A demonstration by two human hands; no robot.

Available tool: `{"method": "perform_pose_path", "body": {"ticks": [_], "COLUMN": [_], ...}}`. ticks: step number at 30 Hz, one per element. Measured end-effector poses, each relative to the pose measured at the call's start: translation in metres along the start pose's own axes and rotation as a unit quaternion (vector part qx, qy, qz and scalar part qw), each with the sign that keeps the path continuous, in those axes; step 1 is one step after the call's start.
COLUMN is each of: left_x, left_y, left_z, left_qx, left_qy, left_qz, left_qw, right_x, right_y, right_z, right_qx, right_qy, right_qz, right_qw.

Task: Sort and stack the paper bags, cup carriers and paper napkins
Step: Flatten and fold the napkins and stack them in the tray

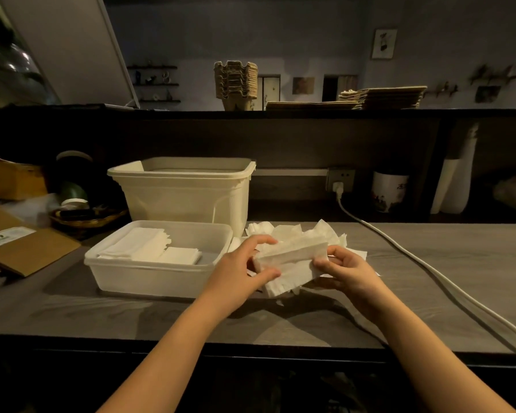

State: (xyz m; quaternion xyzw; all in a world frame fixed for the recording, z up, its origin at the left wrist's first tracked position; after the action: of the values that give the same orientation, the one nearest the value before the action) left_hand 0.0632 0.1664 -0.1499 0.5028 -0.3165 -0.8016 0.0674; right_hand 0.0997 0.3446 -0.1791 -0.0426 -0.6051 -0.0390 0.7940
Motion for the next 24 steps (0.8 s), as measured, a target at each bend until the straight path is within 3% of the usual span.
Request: {"method": "perform_pose_path", "body": {"ticks": [7, 16, 20, 24], "left_x": [-0.016, 0.064, 0.084, 0.097], "left_y": [0.06, 0.134, 0.151, 0.156], "left_z": [0.0, 0.007, 0.006, 0.005], "left_qx": [-0.072, -0.131, -0.129, -0.078], "left_qy": [-0.017, 0.161, 0.204, 0.257], "left_qz": [0.07, 0.036, 0.131, 0.227], "left_qw": [0.995, 0.978, 0.962, 0.936], "right_x": [0.03, 0.025, 0.013, 0.008], "right_y": [-0.042, -0.13, -0.156, -0.177], "right_z": [0.034, 0.089, 0.113, 0.132], "right_qx": [-0.02, 0.039, 0.056, 0.107], "right_qy": [0.006, -0.091, -0.079, -0.08], "right_qz": [-0.001, 0.059, -0.106, -0.248], "right_qw": [1.0, 0.993, 0.99, 0.96]}}
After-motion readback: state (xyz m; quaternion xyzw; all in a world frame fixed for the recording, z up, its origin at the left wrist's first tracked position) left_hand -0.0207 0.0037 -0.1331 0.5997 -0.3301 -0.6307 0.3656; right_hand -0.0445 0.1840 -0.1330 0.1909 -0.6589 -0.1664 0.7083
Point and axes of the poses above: each hand's wrist, its own z-axis towards the middle knuckle, its own y-axis out of the back of the hand, x = y × z, the point moved 7 cm from there along z, towards the middle knuckle, and after that the axes turned 9 degrees about y, right-handed, at the moved point
